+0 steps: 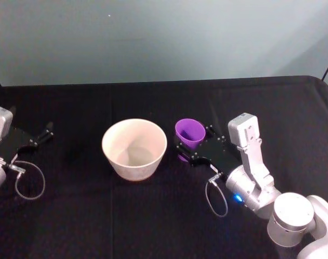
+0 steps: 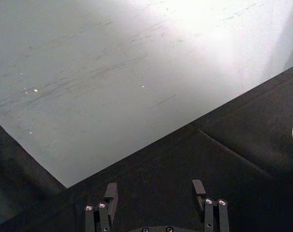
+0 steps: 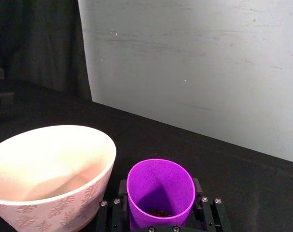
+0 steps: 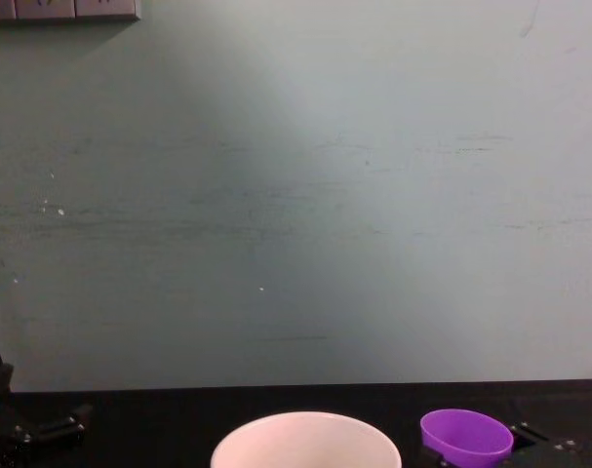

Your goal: Pick up the cup and pour the mung beans from the cup into the bowl.

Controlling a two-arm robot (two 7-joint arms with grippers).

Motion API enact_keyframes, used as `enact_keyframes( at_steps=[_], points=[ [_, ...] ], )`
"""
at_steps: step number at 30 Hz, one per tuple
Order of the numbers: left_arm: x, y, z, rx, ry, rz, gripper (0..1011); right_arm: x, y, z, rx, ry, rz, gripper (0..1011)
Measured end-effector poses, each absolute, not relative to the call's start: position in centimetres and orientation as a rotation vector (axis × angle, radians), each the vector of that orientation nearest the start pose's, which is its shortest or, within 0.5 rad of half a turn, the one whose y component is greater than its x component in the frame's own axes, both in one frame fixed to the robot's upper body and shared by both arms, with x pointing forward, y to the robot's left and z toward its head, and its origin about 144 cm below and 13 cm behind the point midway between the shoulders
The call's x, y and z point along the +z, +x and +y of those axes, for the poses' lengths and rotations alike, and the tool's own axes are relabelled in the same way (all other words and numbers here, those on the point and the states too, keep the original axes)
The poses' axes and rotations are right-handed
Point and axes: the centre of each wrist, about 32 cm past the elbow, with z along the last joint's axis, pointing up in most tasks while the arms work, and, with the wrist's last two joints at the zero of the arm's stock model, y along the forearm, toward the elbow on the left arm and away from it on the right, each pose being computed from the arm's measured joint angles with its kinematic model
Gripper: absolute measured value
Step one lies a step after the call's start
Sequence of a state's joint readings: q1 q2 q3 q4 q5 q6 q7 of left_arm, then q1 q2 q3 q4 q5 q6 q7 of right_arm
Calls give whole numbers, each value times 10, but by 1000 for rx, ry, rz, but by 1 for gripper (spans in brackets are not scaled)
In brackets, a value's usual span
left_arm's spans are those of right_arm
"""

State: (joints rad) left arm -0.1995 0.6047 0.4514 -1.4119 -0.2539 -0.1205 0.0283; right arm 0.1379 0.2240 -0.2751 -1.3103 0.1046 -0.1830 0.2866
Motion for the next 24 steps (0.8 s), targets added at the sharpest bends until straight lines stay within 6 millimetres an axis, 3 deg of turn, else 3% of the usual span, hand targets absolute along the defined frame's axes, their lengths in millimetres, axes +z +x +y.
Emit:
enact_keyframes(
  at_steps=[14,24],
  points=[
    [1140,489,310,1248,304,-285,1000,1100,485,-228,-1050,-116,-114,739],
    [1140,489,310,1248,304,-285,1000,1129,486,-238,-1024,-136,-128,738]
  ],
)
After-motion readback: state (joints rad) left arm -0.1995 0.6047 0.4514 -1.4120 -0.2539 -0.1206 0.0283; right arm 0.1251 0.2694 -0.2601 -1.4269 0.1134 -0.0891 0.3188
